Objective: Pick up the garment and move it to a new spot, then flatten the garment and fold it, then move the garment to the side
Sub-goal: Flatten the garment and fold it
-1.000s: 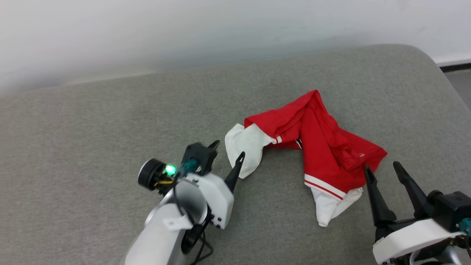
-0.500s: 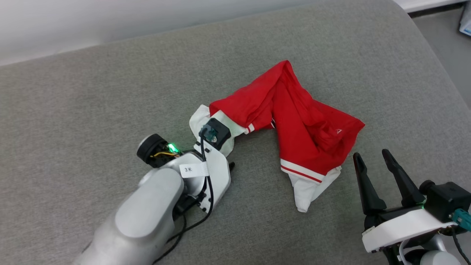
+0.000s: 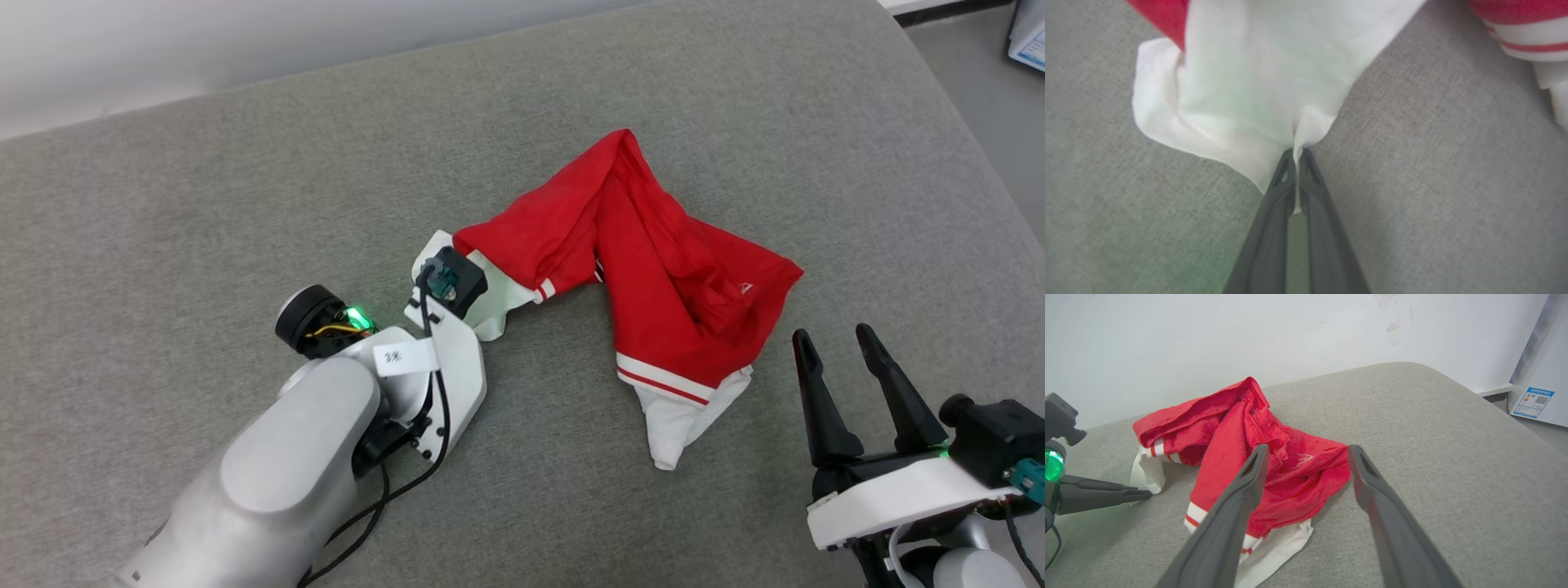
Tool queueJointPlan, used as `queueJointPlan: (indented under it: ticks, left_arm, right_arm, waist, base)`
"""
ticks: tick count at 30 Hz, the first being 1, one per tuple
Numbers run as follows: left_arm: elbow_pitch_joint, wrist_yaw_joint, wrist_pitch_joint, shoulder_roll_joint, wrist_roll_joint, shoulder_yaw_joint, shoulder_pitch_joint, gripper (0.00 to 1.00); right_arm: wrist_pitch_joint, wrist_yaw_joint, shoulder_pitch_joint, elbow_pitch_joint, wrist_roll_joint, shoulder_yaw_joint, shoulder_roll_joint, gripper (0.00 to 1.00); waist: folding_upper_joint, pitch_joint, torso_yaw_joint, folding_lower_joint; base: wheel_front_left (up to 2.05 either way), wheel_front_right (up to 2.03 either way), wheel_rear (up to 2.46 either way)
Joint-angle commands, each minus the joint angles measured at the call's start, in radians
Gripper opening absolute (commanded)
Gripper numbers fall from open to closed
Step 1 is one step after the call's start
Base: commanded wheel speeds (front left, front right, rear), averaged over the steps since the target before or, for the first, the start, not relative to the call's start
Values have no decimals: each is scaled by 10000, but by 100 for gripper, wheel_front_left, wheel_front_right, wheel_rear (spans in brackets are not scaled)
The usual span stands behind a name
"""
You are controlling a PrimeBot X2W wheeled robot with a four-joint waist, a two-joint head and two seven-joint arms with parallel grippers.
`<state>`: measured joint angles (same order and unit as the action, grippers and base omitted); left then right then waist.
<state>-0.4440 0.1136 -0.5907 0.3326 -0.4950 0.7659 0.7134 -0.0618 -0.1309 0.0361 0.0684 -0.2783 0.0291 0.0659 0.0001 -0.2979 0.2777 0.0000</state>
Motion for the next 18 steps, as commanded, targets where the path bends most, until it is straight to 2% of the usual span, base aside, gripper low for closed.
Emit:
queueJointPlan:
  ticks: [1, 9, 18]
  left_arm:
    - [-34, -43, 3, 138, 76, 17, -285, 0]
    - [1957, -926, 951, 963, 127, -512, -1230, 0]
    - [4557, -2584, 1169, 2256, -194, -1314, -3757, 0]
  right_arm:
    - [-43, 3, -42, 0, -53, -39, -33, 100]
    - [166, 3, -276, 178, -150, -237, -14, 100]
    - [519, 3, -735, 524, -28, -371, 58, 100]
  waist:
    - [-1, 95, -96, 0]
    - [-1, 575, -843, 0]
    - [-1, 1318, -1737, 0]
  base:
    - [0, 0, 0]
    - [0, 0, 0]
    - [0, 0, 0]
